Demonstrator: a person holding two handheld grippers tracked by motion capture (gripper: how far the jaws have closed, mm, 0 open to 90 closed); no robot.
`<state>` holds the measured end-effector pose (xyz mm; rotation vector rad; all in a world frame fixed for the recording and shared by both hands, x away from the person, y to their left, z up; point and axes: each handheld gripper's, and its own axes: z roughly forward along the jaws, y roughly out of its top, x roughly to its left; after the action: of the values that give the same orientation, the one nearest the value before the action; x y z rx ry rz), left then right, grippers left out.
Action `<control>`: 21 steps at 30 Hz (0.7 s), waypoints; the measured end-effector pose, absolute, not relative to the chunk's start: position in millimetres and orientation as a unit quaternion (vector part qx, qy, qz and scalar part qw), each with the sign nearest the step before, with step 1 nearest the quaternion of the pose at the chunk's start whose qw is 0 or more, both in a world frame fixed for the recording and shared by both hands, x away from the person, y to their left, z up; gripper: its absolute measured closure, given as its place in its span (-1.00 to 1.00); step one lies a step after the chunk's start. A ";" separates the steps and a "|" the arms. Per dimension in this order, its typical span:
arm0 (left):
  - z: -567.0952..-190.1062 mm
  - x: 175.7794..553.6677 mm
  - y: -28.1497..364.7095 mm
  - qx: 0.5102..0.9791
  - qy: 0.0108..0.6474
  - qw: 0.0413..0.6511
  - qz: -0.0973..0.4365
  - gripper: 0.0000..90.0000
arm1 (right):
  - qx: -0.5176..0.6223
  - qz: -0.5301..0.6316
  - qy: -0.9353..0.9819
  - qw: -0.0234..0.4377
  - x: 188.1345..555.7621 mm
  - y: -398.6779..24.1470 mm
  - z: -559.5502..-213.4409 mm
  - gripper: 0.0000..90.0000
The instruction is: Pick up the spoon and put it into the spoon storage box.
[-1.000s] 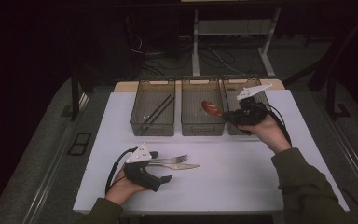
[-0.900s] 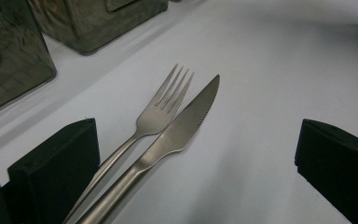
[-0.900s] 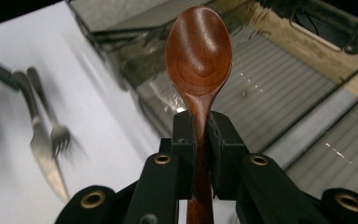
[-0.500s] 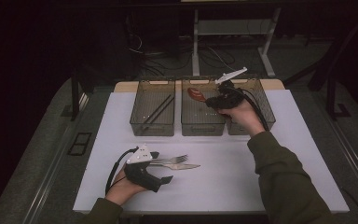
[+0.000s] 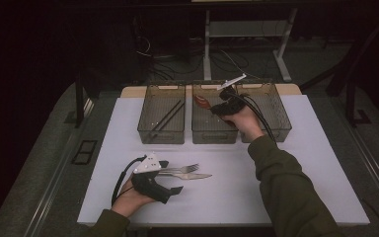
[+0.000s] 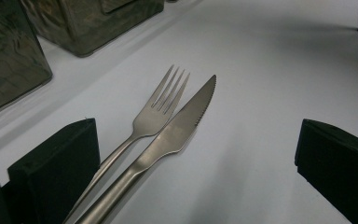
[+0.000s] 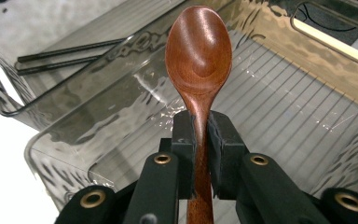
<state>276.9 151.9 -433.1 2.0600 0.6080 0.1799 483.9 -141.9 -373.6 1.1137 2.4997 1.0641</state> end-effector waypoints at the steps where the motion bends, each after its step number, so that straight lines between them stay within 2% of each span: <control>1: -433.0 276.7 151.8 0.842 0.249 0.474 0.073 -1.00 | 0.376 0.359 0.848 0.104 484.5 -141.5 -375.0 0.79; 15: -433.3 276.4 151.5 0.843 0.247 0.473 0.071 -1.00 | 0.392 0.333 0.852 0.096 487.3 -135.4 -389.4 0.77; 18: -433.4 276.4 151.5 0.844 0.247 0.472 0.071 -1.00 | 0.398 0.339 0.846 0.100 487.0 -136.6 -388.6 0.54; 21: -433.3 276.4 151.5 0.844 0.246 0.472 0.071 -1.00 | 0.402 0.348 0.840 0.104 485.8 -139.4 -385.6 0.43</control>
<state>276.4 151.5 -433.3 2.0656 0.6024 0.1747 485.8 -139.4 -385.6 1.1865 2.4790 1.0274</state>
